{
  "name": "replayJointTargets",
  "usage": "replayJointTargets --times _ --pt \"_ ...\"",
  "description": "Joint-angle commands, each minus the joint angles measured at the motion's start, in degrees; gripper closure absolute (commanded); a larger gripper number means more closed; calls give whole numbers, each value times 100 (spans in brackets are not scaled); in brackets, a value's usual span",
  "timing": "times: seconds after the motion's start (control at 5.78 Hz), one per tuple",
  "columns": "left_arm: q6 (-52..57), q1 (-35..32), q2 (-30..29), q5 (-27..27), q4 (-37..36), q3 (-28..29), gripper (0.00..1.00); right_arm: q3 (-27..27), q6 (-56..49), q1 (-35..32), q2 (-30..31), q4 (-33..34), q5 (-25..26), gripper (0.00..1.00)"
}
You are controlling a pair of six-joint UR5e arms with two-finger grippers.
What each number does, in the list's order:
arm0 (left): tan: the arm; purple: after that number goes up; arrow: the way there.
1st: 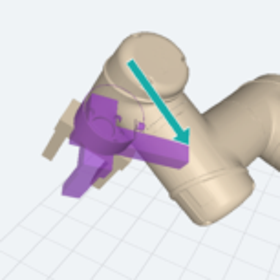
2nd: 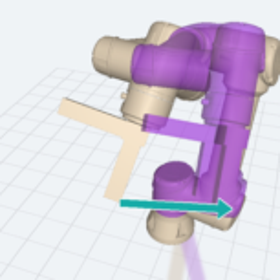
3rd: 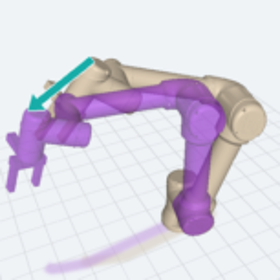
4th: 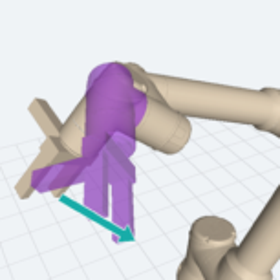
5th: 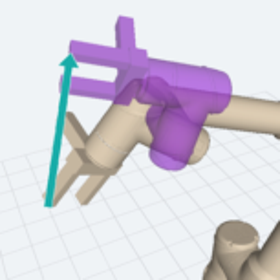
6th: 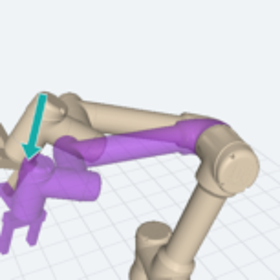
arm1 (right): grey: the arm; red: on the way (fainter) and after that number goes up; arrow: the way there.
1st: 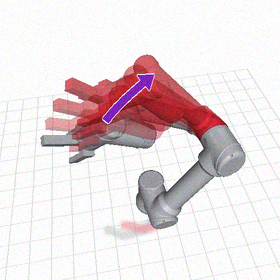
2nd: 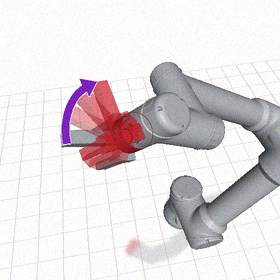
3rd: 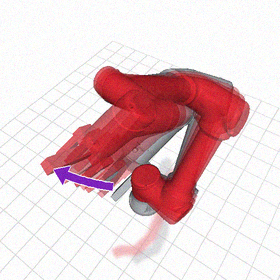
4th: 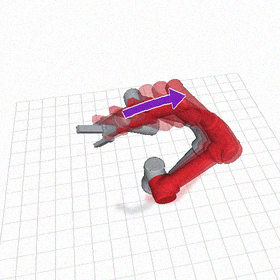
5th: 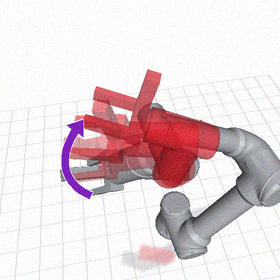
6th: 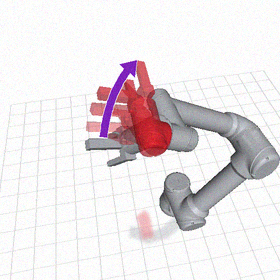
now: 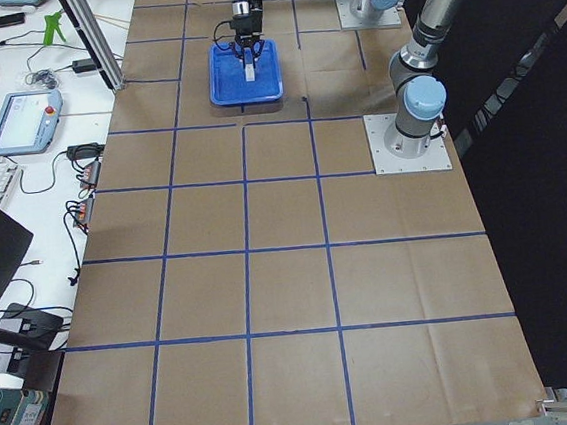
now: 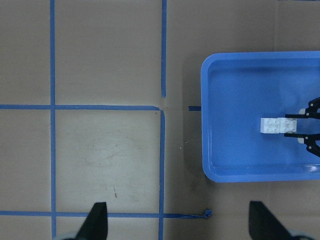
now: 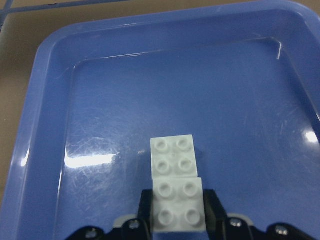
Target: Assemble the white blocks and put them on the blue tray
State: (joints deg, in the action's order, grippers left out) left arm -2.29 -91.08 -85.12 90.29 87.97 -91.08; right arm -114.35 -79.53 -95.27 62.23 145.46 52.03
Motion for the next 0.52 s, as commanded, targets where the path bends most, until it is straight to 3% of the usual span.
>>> replayJointTargets --times 0.0,0.35 --pt "0 -6 22 50 1 3 1 0 16 0 -1 0 0 54" --pt "0 3 22 24 -8 -6 1 0 16 0 8 -9 0 52"
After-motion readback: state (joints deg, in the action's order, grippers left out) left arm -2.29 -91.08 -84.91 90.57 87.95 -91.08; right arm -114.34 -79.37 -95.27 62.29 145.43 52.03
